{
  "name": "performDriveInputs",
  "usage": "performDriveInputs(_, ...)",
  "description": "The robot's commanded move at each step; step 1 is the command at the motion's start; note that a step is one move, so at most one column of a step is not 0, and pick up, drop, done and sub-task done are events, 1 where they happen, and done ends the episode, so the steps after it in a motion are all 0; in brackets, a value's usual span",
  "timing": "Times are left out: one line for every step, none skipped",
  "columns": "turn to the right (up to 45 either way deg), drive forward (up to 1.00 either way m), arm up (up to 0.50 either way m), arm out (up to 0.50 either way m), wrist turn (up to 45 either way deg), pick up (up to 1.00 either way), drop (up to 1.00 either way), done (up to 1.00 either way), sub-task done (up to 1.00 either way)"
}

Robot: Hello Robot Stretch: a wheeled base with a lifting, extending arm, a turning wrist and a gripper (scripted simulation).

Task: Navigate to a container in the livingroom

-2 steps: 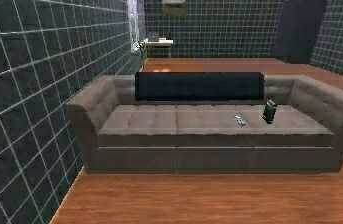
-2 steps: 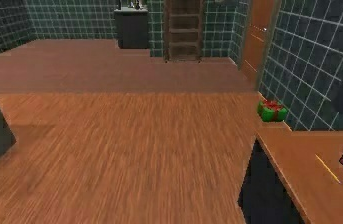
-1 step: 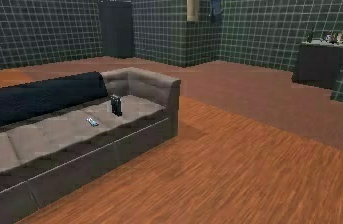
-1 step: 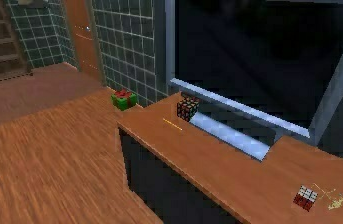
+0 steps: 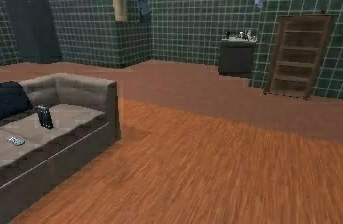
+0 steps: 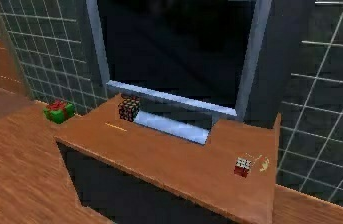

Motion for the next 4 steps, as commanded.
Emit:
performDriveInputs(0.0, 1.00, 0.00, 0.00, 0.0, 0.00, 0.00, 0.00, 0.00)
performDriveInputs(0.0, 1.00, 0.00, 0.00, 0.0, 0.00, 0.00, 0.00, 0.00)
performDriveInputs(9.0, 0.00, 0.00, 0.00, 0.0, 0.00, 0.00, 0.00, 0.00)
performDriveInputs(0.0, 0.25, 0.00, 0.00, 0.0, 0.00, 0.00, 0.00, 0.00)
